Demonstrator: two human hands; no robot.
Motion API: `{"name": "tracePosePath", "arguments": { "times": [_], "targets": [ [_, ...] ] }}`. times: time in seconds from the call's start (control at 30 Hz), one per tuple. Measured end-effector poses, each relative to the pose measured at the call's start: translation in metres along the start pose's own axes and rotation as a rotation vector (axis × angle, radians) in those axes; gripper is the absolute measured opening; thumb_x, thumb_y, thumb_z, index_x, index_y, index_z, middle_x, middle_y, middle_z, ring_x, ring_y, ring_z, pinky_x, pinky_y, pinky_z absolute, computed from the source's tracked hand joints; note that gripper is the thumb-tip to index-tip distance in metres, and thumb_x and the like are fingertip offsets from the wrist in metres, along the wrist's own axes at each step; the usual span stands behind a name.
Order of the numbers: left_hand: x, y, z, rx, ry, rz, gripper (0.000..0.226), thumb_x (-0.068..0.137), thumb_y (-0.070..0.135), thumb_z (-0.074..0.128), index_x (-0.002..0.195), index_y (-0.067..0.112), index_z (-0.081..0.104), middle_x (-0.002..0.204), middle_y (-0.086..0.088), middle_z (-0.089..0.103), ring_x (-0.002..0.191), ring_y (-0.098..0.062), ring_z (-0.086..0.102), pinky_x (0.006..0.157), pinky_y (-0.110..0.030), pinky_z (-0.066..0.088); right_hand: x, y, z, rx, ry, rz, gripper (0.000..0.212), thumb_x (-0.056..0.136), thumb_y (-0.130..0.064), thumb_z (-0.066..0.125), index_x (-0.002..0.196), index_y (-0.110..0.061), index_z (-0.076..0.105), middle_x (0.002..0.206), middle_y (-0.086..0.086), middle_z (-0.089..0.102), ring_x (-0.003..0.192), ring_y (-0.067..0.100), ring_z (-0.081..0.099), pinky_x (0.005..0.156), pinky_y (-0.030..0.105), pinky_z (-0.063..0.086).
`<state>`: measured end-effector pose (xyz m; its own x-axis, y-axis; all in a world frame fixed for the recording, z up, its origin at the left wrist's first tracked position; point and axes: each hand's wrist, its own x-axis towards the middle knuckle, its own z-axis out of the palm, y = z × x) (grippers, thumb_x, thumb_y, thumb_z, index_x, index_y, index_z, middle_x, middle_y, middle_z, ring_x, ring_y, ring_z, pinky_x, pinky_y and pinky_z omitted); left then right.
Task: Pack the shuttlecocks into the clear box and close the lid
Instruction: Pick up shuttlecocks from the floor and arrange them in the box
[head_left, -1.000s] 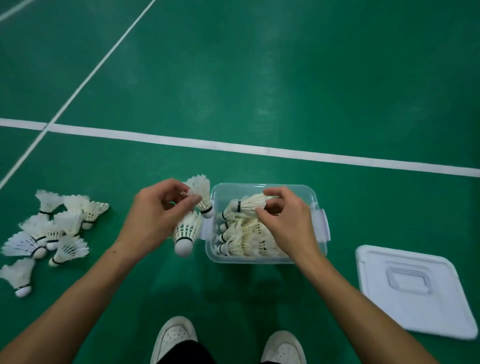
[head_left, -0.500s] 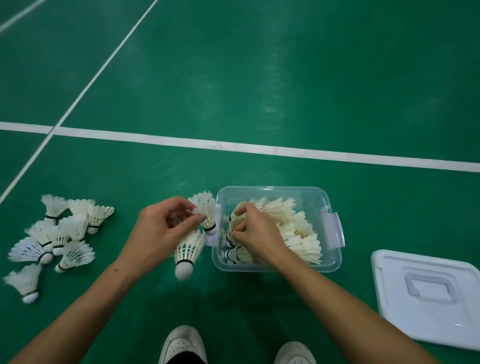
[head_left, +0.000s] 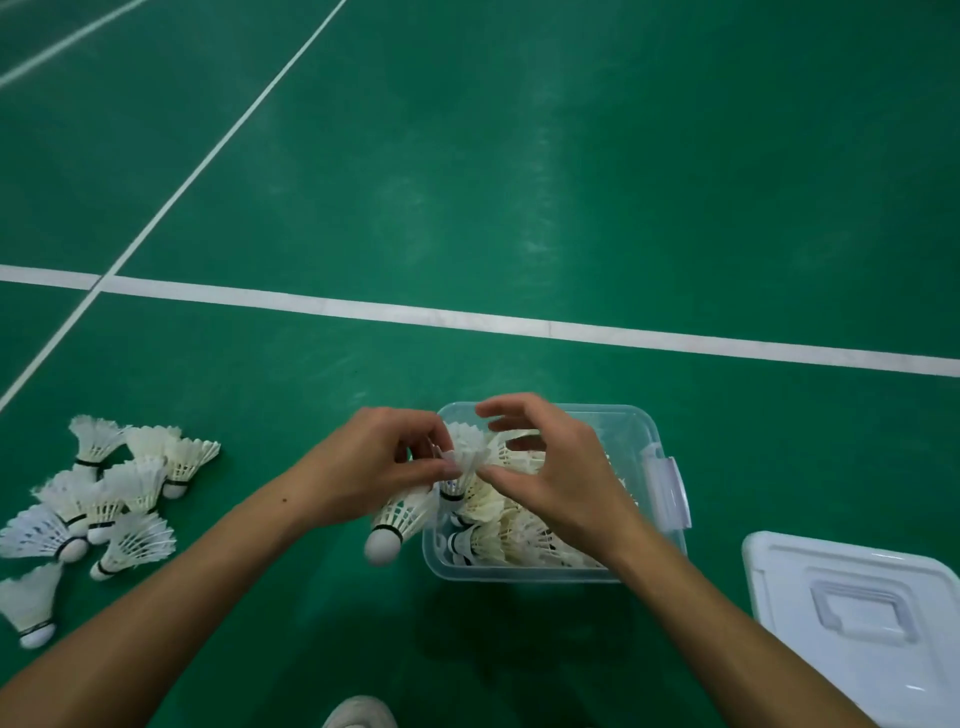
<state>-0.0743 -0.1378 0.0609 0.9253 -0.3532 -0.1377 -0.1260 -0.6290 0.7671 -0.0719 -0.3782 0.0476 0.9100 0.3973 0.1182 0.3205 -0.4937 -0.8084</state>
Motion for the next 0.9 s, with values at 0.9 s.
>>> {"name": "tracePosePath", "arguments": {
  "times": [0.9],
  "targets": [
    [-0.01,-0.024,0.016,-0.098,0.29,0.041,0.031,0.087,0.05,0.069,0.109,0.027,0.071,0.076,0.005,0.068,0.061,-0.015,0.061,0.057,-0.019,0.048,-0.018,0.031,0.038,-0.397,-0.095,0.24,0.021,0.094,-0.044,0.075,0.113,-0.035,0.074,0.105,-0.018,0.077,0.093,-0.002,0.068,0.085,0.02,0.056]
  ]
}}
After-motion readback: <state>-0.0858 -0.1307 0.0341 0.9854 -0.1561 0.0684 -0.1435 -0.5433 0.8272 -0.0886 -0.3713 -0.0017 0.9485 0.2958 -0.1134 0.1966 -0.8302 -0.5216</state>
